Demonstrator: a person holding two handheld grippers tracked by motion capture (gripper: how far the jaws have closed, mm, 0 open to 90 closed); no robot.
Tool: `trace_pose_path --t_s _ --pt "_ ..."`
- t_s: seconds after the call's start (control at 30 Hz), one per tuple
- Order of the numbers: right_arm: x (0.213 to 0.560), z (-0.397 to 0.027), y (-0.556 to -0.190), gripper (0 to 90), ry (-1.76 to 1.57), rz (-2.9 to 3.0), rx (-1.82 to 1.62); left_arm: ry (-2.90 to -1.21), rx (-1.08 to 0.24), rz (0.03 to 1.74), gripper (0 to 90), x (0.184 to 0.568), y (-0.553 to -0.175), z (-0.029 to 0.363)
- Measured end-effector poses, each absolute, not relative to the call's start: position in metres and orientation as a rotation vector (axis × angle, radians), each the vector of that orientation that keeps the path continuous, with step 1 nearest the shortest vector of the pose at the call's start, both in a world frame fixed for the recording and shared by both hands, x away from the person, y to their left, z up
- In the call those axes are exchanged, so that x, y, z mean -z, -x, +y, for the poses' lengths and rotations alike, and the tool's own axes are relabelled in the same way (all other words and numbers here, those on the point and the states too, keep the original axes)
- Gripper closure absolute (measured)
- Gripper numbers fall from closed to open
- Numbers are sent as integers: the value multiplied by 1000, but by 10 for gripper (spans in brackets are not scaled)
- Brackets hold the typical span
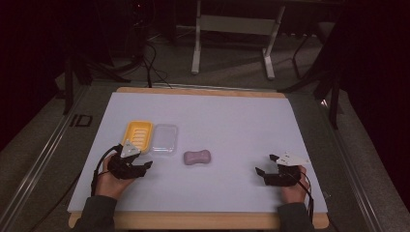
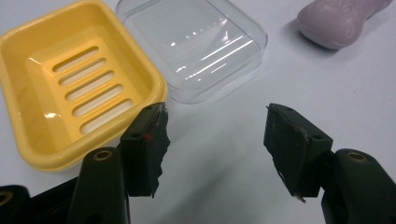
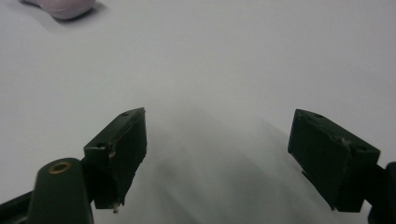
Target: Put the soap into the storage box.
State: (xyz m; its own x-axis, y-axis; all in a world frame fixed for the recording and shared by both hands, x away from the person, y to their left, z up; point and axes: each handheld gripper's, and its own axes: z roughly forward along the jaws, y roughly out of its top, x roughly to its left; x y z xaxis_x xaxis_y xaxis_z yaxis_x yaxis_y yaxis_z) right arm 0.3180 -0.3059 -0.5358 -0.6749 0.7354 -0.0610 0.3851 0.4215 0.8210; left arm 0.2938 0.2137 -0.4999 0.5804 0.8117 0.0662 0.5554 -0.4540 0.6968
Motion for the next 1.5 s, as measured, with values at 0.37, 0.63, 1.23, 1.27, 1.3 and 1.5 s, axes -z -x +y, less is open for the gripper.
trace_pose_path --t_s 0.37,0.63,1.23,1.27,1.3,1.5 --pt "536 -305 -318 191 -953 2267 -1146 -2243 -515 986 372 492 -301 203" --pt "536 -305 -318 191 -949 2273 -1142 -2297 -496 900 347 485 -307 195" --pt "536 -305 -317 192 -946 2275 -1143 -2363 -459 795 340 476 -324 178" --pt "536 -305 -317 191 -945 2275 -1145 -2368 -460 790 339 475 -324 177" --pt "536 -305 -317 191 -946 2274 -1147 -2370 -458 786 339 475 -325 176" --pt "536 -306 -317 191 -943 2271 -1152 -2394 -453 754 338 474 -329 168"
